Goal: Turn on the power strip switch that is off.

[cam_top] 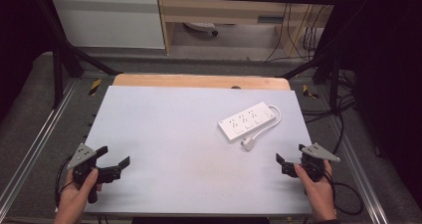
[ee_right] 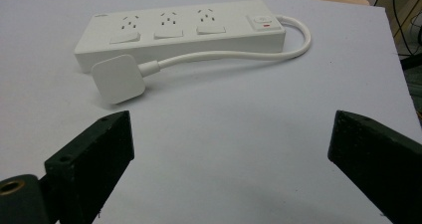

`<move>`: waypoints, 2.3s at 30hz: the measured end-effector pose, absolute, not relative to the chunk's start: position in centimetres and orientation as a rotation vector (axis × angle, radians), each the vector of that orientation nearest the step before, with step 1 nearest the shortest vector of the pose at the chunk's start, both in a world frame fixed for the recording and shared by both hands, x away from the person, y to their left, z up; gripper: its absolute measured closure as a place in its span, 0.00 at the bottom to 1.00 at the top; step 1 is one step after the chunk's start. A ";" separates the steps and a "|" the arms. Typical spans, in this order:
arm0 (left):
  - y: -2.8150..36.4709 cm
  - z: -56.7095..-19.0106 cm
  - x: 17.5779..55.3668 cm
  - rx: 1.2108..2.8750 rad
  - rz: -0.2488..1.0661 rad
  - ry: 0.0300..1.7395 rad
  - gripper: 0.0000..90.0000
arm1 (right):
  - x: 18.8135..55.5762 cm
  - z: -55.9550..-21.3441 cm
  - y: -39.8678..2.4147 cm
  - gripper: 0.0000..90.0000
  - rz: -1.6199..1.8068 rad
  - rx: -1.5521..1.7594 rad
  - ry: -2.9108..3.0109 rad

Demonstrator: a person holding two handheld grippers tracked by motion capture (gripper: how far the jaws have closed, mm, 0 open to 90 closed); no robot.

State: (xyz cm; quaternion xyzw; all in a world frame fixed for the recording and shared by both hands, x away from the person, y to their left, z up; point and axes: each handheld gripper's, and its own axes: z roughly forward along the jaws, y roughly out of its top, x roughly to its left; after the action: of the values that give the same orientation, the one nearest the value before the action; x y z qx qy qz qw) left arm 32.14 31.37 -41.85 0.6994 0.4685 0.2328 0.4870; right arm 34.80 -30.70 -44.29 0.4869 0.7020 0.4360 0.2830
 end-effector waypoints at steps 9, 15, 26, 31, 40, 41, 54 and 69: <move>31.5 -41.9 32.1 1.696 0.566 1.149 0.06 | 34.6 -43.8 -30.7 0.05 1.177 1.290 1.851; 31.5 -41.9 32.1 1.691 0.567 1.155 0.06 | 34.4 -43.4 -30.5 0.04 1.176 1.297 1.848; 31.4 -41.8 32.1 1.695 0.570 1.149 0.06 | 33.7 -41.8 -29.8 0.04 1.176 1.295 1.864; 31.5 -41.9 32.1 1.698 0.566 1.154 0.06 | 33.7 -41.2 -29.5 0.05 1.173 1.291 1.857; 31.6 -41.9 32.0 1.700 0.566 1.154 0.06 | 33.4 -39.5 -28.8 0.05 1.186 1.290 1.840; 31.6 -41.9 32.0 1.696 0.563 1.155 0.06 | 33.4 -39.3 -28.8 0.04 1.184 1.286 1.840; 31.6 -42.0 32.0 1.699 0.558 1.155 0.06 | 33.6 -38.3 -27.7 0.04 1.154 1.261 1.855; 31.7 -42.1 32.0 1.709 0.559 1.158 0.06 | 36.3 -36.3 -27.3 0.05 1.178 1.249 1.868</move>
State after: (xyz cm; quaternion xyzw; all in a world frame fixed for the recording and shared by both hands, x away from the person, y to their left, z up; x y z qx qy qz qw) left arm 32.02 31.69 -42.06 0.7007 0.4749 0.2293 0.4804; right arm 36.28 -27.31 -36.34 0.4700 0.7028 0.4434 0.2976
